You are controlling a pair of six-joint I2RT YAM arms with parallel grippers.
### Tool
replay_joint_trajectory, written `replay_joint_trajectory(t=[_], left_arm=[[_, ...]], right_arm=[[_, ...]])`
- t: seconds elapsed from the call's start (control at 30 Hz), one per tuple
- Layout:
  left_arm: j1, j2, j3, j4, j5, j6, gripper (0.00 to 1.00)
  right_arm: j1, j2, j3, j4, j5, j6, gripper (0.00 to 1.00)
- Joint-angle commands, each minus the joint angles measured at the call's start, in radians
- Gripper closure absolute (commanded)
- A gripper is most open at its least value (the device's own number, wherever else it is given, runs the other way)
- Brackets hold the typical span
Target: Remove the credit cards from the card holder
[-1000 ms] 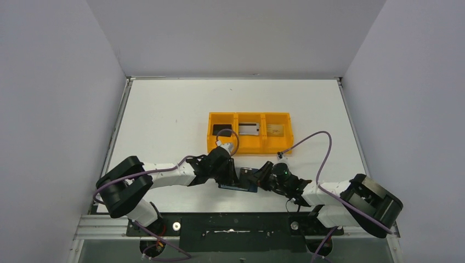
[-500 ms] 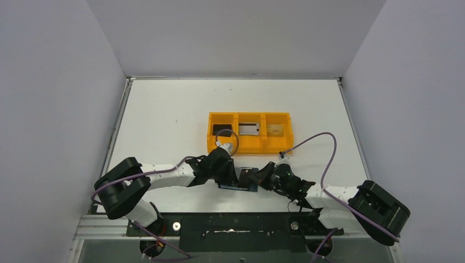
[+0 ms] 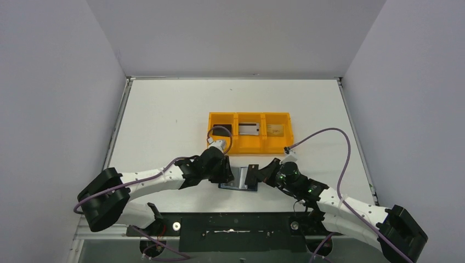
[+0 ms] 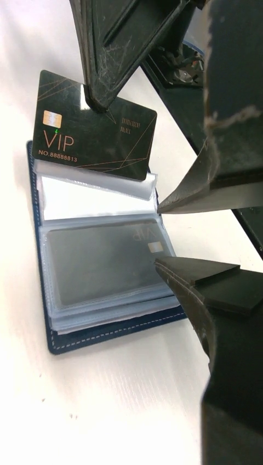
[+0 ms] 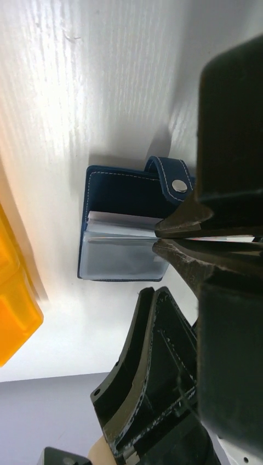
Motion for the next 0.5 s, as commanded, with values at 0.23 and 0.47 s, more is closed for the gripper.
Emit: replay_joint_trajectory(t=[0.23, 0.47], left_arm=[[0.197, -0.282, 0.035, -0.198, -0.145, 0.072, 0.35], [0.427, -0.443, 0.071, -0.347, -0.168, 0.158, 0.14]], right_arm=[[0.014, -0.039, 0.169, -0.011, 0.101, -0.335, 1.0], [0.108, 0.096, 0.355, -0.002, 0.236, -0.696, 1.0]])
